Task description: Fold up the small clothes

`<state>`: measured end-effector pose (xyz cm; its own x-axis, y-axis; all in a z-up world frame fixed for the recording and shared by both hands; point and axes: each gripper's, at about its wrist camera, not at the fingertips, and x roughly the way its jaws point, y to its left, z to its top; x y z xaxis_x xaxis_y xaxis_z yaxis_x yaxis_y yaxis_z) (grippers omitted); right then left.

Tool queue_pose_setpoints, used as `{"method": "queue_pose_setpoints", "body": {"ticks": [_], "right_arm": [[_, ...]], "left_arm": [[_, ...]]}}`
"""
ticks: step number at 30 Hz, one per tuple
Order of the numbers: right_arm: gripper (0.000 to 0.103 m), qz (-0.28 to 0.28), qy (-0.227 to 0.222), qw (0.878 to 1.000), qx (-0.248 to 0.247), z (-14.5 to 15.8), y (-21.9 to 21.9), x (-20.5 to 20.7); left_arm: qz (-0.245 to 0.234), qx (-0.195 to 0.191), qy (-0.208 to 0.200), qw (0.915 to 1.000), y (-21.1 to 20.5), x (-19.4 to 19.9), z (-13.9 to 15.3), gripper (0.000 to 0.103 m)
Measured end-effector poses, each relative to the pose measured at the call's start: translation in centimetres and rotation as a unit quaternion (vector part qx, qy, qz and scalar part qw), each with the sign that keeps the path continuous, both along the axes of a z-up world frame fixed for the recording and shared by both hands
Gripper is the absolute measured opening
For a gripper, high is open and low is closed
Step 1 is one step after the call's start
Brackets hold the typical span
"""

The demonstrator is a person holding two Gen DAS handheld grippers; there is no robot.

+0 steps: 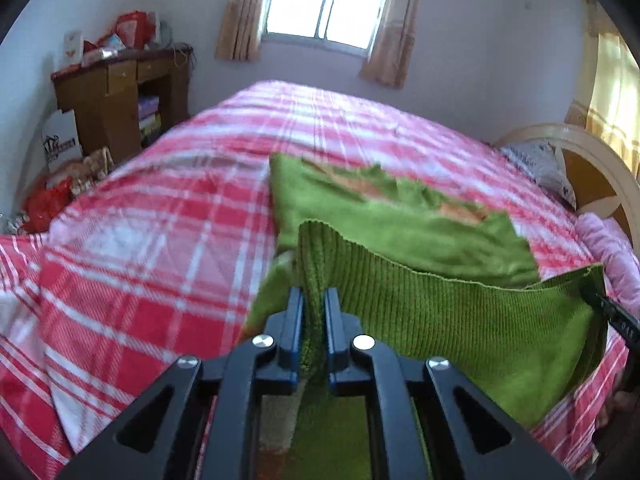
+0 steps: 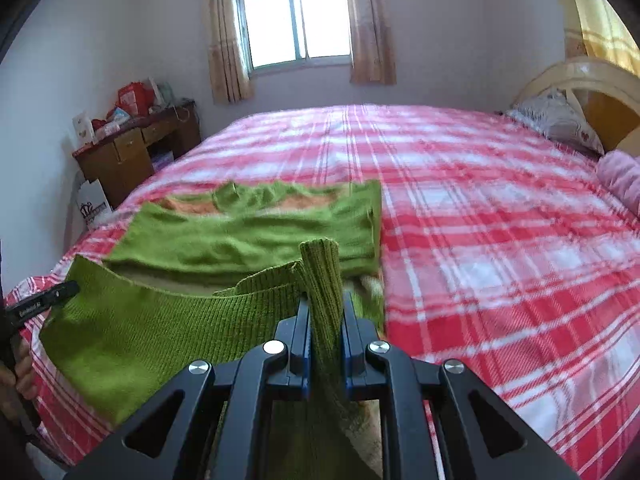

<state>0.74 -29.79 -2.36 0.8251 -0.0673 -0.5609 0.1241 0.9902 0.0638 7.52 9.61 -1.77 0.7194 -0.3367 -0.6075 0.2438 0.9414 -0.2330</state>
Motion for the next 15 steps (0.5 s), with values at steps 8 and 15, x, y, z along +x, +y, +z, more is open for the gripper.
{"method": "queue_pose_setpoints", "body": {"ticks": [8,15], "right_arm": [[0.011,-0.002,-0.031,0.999,-0.035,2.6,0.4,2.6],[0.011,-0.006,-0.036,0.997,-0.068,3.1,0.5,5.8]], "left_arm": [[0.031,-0.009,-0.015,0.9994,-0.5,3.1,1.5,0.010],[0.050,-0.019,-0.017,0.9984,-1.1,5.8,1.7,0.010]]}}
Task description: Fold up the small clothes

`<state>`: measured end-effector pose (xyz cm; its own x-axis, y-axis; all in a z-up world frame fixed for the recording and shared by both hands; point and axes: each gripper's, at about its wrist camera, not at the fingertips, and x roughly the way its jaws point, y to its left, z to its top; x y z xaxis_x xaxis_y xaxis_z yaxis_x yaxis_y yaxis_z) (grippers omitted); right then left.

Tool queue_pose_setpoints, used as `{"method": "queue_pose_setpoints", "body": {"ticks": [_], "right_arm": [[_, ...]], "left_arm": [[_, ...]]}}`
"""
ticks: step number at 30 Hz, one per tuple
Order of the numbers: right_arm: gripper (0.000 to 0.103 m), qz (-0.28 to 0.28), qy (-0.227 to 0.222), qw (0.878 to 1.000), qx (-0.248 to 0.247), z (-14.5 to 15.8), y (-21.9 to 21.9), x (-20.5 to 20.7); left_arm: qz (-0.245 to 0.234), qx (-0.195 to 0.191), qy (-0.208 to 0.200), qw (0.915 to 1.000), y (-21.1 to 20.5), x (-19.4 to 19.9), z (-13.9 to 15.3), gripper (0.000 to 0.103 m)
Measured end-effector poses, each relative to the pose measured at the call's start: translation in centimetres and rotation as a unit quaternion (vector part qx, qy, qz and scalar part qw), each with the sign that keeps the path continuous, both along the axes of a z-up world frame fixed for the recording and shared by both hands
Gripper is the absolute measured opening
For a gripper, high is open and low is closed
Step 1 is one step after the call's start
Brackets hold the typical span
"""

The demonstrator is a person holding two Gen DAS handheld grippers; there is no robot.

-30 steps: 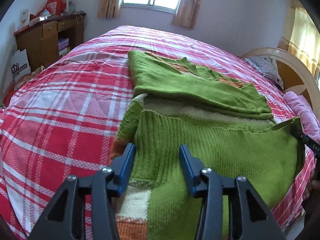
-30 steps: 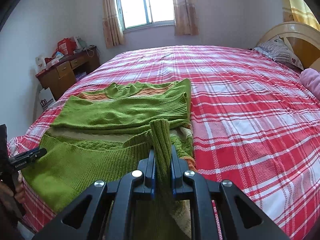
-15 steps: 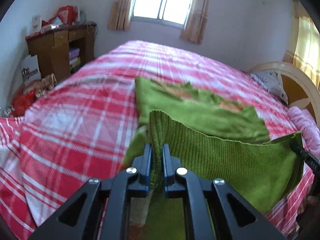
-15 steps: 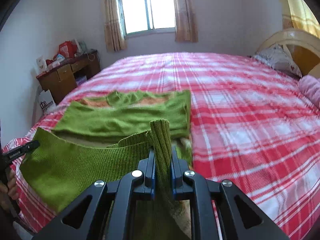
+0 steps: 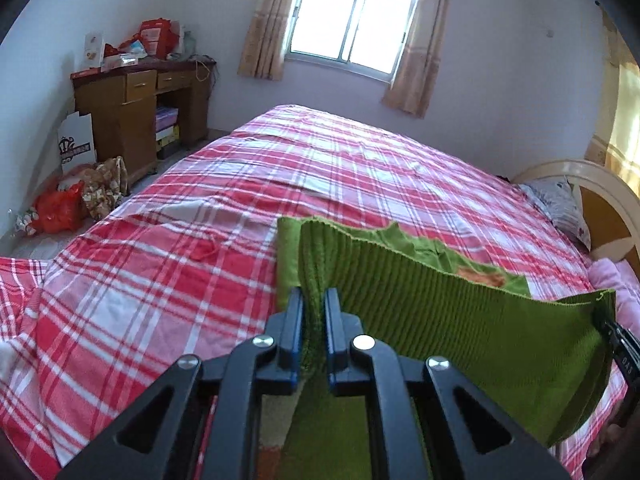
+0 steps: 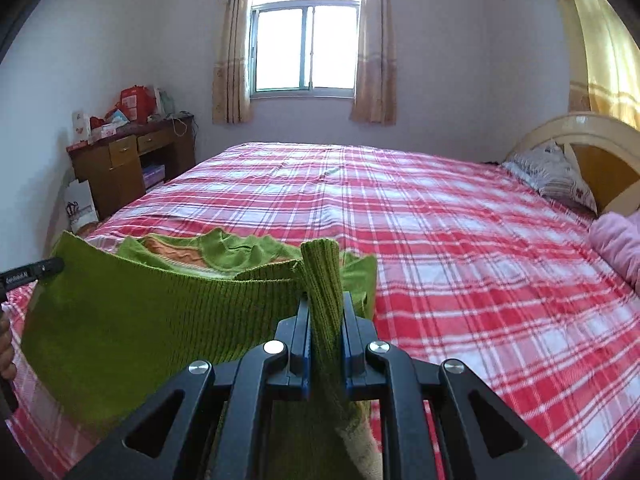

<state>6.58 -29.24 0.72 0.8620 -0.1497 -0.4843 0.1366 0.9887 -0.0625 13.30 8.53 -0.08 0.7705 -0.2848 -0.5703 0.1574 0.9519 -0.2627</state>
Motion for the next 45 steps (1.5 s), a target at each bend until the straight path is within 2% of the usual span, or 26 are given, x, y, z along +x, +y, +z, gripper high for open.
{"method": "queue_pose_setpoints", "body": {"ticks": [10,15,22,25,29,31,32,34,36,38,39,41,42,44,45], "right_arm": [[0.011,-0.007,0.007,1.000,-0.015,-0.4,-0.6,5.9],[0.011,-0.016,0.012,1.000,-0.007,-0.8,-1.5,8.7],[0.011,-0.025,0.025,0.999,0.000,-1.2,-3.0,14.8],[0.011,-0.031,0.047,0.998,-0.003,-2.8,-3.5,18.5],[0.011,-0.043,0.076,0.996,-0.027,-6.1,-3.8,21.3],[0.011,-0.048,0.110,0.993,-0.014,-7.7,-4.4,22.4],[0.011,-0.050,0.111,0.992,-0.006,-7.7,-4.7,22.6],[0.011,-0.047,0.110,0.993,0.000,-7.7,-4.9,22.5],[0.012,-0.049,0.131,0.990,0.006,-8.1,-5.1,23.0],[0.023,-0.062,0.149,0.987,0.007,-8.6,-5.6,23.6],[0.028,-0.072,0.164,0.984,0.009,-8.9,-5.8,23.9],[0.055,-0.097,0.180,0.979,0.014,-9.1,-6.4,24.3],[0.060,-0.107,0.181,0.977,0.030,-8.9,-7.1,24.2],[0.062,-0.106,0.161,0.977,0.088,-8.2,-8.7,23.0],[0.062,-0.116,0.131,0.979,0.106,-7.3,-9.4,21.5]], "left_arm": [[0.016,-0.012,0.009,0.9998,-1.1,4.5,-0.3,0.009],[0.021,-0.031,0.014,0.9992,-1.1,6.9,-0.2,0.009],[0.030,-0.025,0.015,0.9991,-2.7,11.0,0.0,0.009],[0.040,-0.016,0.025,0.9987,-3.7,13.1,-0.9,0.009],[0.053,0.017,0.059,0.9967,-5.1,15.6,-3.7,0.009],[0.059,0.026,0.081,0.9946,-5.3,16.1,-5.0,0.010],[0.061,0.026,0.087,0.9940,-5.2,16.2,-5.3,0.011],[0.065,0.035,0.084,0.9937,-5.3,16.0,-5.1,0.016],[0.075,0.050,0.094,0.9915,-5.4,16.3,-5.3,0.023],[0.088,0.065,0.102,0.9888,-5.6,16.6,-5.3,0.035],[0.093,0.071,0.105,0.9876,-5.6,16.6,-5.3,0.037],[0.094,0.074,0.109,0.9868,-5.6,16.6,-5.3,0.041],[0.098,0.075,0.111,0.9861,-5.3,16.5,-5.0,0.052],[0.096,0.082,0.120,0.9848,-4.9,16.1,-4.2,0.068],[0.087,0.081,0.118,0.9859,-4.7,15.6,-3.8,0.069]]}}
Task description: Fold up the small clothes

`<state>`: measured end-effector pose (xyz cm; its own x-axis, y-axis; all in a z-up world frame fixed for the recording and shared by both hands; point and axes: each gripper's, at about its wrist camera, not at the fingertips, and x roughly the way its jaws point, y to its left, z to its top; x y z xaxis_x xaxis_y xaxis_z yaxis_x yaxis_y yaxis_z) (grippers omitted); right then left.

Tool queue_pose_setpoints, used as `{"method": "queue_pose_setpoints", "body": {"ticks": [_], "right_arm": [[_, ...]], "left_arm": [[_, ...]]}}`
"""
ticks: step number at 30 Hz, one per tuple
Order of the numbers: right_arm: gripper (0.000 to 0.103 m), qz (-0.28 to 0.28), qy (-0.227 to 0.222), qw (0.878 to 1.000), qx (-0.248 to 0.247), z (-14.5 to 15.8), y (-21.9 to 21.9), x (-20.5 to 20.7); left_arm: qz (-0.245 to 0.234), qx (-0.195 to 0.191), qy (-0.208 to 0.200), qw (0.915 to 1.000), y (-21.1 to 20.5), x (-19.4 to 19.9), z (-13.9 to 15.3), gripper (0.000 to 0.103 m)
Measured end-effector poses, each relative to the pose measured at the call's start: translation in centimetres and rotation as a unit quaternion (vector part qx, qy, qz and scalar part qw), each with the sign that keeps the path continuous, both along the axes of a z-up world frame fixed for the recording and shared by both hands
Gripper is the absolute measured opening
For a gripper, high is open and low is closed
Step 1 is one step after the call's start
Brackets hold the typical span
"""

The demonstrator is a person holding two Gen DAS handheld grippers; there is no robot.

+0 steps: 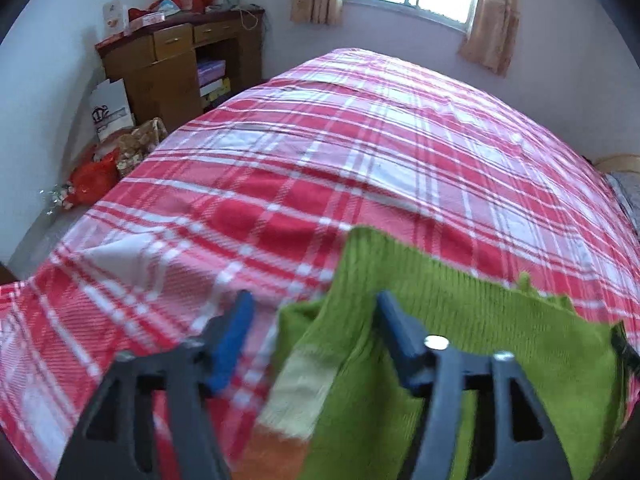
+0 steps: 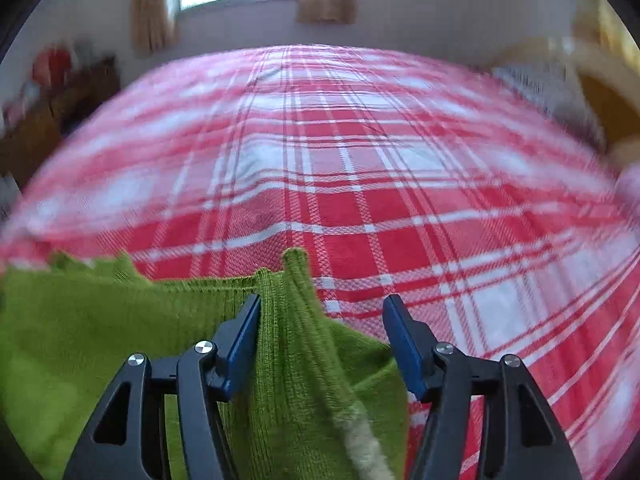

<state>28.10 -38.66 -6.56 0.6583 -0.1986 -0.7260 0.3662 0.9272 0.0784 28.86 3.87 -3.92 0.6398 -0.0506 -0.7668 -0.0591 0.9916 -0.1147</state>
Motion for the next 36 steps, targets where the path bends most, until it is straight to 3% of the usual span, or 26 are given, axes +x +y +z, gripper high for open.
{"method": "queue_pose_setpoints", "body": {"ticks": [2,4,8,12,15,17,18,22,23,31,34,36], "right_arm": [[0.062,-0.041,-0.073,0.996,-0.023,2.7,-0.2,-4.5],[0.062,-0.019,-0.102,0.993,-0.050,4.4,1.2,-8.3],[0.062,0.047,-0.101,0.992,-0.059,4.7,4.9,-13.7],[0.062,0.101,-0.088,0.988,-0.073,3.9,8.5,-17.4],[0.055,0.131,-0.073,0.986,-0.072,2.4,10.1,-19.0],[0.027,0.146,-0.046,0.986,-0.064,0.8,10.5,-19.1],[0.025,0.147,-0.037,0.986,-0.064,0.2,10.8,-19.2],[0.024,0.132,0.016,0.988,-0.076,-3.1,9.8,-18.8],[0.023,0.132,-0.001,0.989,-0.067,-3.1,9.5,-19.3],[0.023,0.131,0.006,0.988,-0.083,-3.2,8.8,-20.8],[0.022,0.129,0.006,0.988,-0.084,-2.9,8.5,-22.4],[0.022,0.126,0.005,0.989,-0.076,-2.2,8.3,-22.9]], "left_arm": [[-0.018,0.006,-0.023,0.9995,0.5,-2.3,1.3,0.070],[-0.025,0.032,-0.038,0.9984,0.5,-4.6,2.0,0.074],[-0.037,0.075,-0.054,0.9950,-0.6,-9.3,2.5,0.075],[-0.045,0.092,-0.066,0.9926,-2.1,-13.5,2.3,0.075],[-0.059,0.100,-0.059,0.9915,-3.1,-15.0,1.7,0.076],[-0.064,0.099,-0.046,0.9919,-3.4,-15.4,1.0,0.076],[-0.065,0.102,-0.038,0.9919,-3.5,-15.5,0.7,0.076],[-0.064,0.128,-0.013,0.9896,-3.9,-15.9,-1.0,0.076],[-0.063,0.131,-0.012,0.9892,-3.8,-16.2,-1.3,0.076],[-0.073,0.156,-0.030,0.9846,-3.4,-17.8,-1.9,0.077],[-0.074,0.163,-0.037,0.9830,-2.4,-18.7,-2.0,0.087],[-0.076,0.144,-0.041,0.9858,-1.0,-19.6,-1.9,0.093]]}}
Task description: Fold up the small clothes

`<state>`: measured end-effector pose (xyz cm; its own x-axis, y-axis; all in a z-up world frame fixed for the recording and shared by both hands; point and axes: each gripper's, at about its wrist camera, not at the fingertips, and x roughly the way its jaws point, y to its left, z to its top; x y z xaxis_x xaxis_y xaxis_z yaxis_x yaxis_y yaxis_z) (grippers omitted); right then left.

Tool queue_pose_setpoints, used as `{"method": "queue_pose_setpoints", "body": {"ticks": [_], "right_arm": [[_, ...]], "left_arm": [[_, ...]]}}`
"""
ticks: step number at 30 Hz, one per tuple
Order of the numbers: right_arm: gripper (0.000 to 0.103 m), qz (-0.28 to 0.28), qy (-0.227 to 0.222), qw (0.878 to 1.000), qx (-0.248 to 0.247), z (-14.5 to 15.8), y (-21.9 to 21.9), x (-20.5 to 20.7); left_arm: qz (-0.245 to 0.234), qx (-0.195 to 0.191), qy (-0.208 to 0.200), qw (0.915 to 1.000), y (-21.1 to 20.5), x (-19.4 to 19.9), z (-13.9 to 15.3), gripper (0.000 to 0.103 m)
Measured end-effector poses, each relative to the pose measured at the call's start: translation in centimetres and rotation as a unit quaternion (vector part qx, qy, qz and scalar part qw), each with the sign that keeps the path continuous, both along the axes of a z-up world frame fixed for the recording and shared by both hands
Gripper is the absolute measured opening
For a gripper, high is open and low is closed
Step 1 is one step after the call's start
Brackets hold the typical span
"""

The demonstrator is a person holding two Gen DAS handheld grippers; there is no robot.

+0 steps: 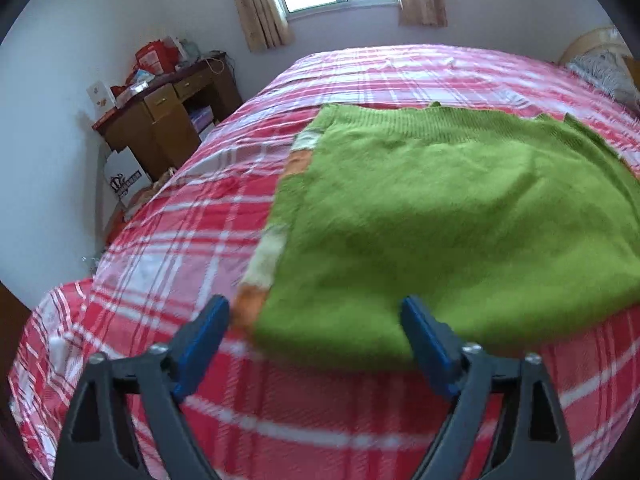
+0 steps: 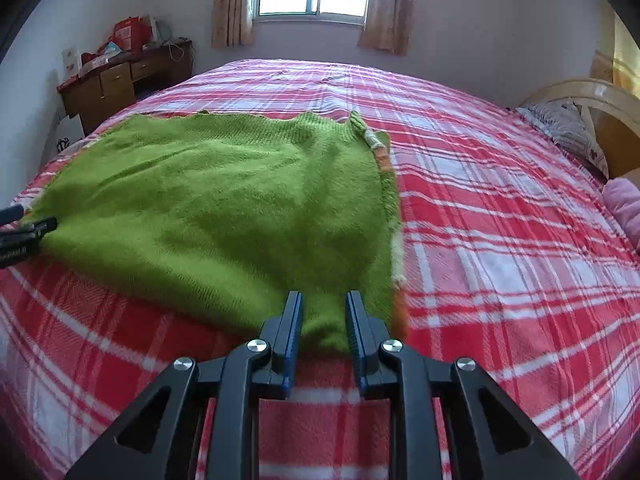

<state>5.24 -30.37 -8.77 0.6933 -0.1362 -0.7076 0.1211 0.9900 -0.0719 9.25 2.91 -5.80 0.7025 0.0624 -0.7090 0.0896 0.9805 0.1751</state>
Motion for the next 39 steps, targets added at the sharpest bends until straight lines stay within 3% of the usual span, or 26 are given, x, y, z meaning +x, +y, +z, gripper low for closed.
{"method": "queue_pose_setpoints", "body": {"ticks": [3,8,14,18,22,25,28,29,30,31,32,34,37,39], "right_arm": [[0.022,-0.019,-0.007,1.000,-0.003,1.2,0.1,-1.2],[0.022,0.021,-0.061,0.997,0.046,4.2,3.2,-1.0],[0.022,0.099,-0.049,0.991,0.082,2.7,10.1,2.5],[0.022,0.103,-0.003,0.992,0.068,-1.0,11.5,3.8],[0.024,0.109,-0.023,0.991,0.071,-1.3,11.2,3.1],[0.024,0.110,-0.027,0.990,0.081,-1.5,11.0,3.0],[0.024,0.110,-0.032,0.990,0.085,-1.6,10.8,2.8],[0.024,0.110,-0.033,0.990,0.086,-1.6,10.8,2.8],[0.024,0.111,-0.034,0.990,0.087,-1.6,10.6,2.7],[0.024,0.111,-0.035,0.989,0.088,-1.6,10.6,2.6],[0.024,0.111,-0.036,0.989,0.089,-1.6,10.6,2.4],[0.025,0.111,-0.037,0.989,0.091,-1.6,10.5,2.3],[0.025,0.112,-0.038,0.988,0.094,-1.7,10.4,2.1],[0.025,0.112,-0.037,0.989,0.094,-1.7,10.5,2.2]], "left_arm": [[0.025,-0.086,0.008,0.9959,4.2,-1.3,0.4,0.099],[0.100,-0.148,-0.016,0.9838,8.5,-2.2,0.6,0.098],[0.085,-0.234,0.003,0.9686,7.7,-1.6,0.3,0.098],[0.064,-0.263,0.033,0.9620,6.2,0.3,-0.9,0.099],[0.078,-0.267,0.014,0.9603,5.2,1.6,-0.9,0.103],[0.082,-0.295,0.008,0.9519,4.8,2.4,-0.7,0.103],[0.076,-0.308,0.008,0.9483,4.2,2.9,-0.8,0.094],[0.075,-0.301,0.006,0.9507,3.9,2.9,-0.7,0.078],[0.065,-0.304,0.003,0.9506,3.7,2.8,-0.7,0.050],[0.059,-0.313,0.008,0.9480,3.9,2.7,-0.9,0.040],[0.064,-0.322,0.008,0.9445,4.2,2.7,-1.1,0.038],[0.072,-0.353,0.008,0.9328,4.9,2.8,-1.3,0.038],[0.078,-0.392,0.011,0.9164,5.4,3.4,-1.8,0.059],[0.074,-0.389,0.009,0.9183,4.8,3.9,-1.4,0.072]]}}
